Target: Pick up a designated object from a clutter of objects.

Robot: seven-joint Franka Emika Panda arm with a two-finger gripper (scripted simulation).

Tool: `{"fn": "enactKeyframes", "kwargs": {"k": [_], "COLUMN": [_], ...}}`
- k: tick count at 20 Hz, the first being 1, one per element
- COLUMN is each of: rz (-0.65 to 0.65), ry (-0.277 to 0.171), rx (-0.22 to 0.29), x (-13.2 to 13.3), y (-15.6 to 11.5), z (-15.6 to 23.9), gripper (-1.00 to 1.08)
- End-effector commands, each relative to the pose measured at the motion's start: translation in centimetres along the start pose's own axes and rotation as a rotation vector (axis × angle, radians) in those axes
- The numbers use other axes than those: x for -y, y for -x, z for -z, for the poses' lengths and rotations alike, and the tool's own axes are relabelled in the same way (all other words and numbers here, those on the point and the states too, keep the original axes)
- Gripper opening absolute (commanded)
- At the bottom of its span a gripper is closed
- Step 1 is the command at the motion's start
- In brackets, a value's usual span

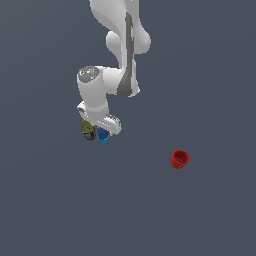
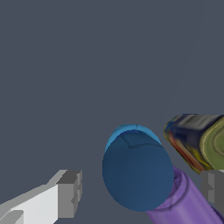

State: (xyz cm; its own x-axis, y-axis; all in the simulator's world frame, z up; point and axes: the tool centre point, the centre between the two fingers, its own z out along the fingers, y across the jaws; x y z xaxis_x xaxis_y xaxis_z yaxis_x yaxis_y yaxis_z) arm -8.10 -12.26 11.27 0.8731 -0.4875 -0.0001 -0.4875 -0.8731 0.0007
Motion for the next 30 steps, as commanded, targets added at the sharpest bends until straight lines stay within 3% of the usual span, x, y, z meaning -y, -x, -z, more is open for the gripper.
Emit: {"fn": "enactKeyframes", "kwargs": {"k": [1, 8, 9, 22, 30], "rz": [-0.001, -0.002, -0.002, -0.001, -0.002], "ry": [0.000, 0.000, 0.000, -0.001, 0.000], "rx": [0.000, 0.000, 0.000, -0.001, -0.001], "x": [0.0, 0.0, 0.0, 0.0, 0.2], "y": [0.0, 0.0, 0.0, -0.1, -1.6], "z": [-1.1, -2.3, -2.3, -2.1, 0.1], "gripper": [1.00, 1.00, -1.00, -1.00, -1.00]}}
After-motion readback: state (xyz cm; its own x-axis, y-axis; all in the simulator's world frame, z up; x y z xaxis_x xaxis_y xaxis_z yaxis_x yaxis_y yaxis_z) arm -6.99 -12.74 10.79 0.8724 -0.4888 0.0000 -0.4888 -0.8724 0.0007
